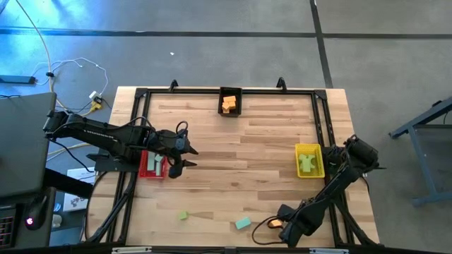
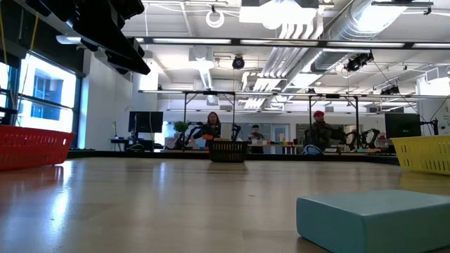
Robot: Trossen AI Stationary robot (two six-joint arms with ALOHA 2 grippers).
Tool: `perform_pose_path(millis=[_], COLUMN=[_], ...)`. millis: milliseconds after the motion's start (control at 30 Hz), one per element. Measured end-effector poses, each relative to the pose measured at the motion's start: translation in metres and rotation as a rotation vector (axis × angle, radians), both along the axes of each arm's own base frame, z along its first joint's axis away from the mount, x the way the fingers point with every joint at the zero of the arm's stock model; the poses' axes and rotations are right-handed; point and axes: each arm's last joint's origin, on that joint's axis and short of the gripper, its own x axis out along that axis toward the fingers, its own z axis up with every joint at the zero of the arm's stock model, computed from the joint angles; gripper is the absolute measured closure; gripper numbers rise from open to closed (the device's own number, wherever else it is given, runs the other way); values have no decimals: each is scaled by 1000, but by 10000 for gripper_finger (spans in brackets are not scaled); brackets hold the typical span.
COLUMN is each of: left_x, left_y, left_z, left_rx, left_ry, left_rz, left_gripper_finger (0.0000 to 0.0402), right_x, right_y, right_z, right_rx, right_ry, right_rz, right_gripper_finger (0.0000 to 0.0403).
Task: Sort & place blocks by color
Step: Put the blue block into the red bin
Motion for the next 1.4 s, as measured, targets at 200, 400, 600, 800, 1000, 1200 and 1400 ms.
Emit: perform_pose_path(millis=[200,400,600,800,1000,1200,1400], left_x=[0,0,0,-1,-3,-3,-3], left_y=[0,0,0,0,0,-1,-2], left_z=[-1,-1,-1,-2,-4,-4,-4], left_rx=[14,20,20,18,17,5,6], left_ry=[3,2,4,24,49,50,47], left_rz=[-11,-16,-16,-16,-16,-22,-54], left_gripper_finger=[192,192,192,192,192,192,192], right_x=[4,10,17,28,43,63,86], right_y=[3,-10,-32,-51,-68,-84,-99], right_z=[1,13,29,40,43,44,48], right_rx=[26,-56,-171,-228,-264,-290,-295], right_ry=[-44,-148,-230,-304,-346,-432,-557], right_rz=[-15,-61,-114,-136,-139,-114,-55], right_gripper_finger=[299,299,299,299,299,299,299])
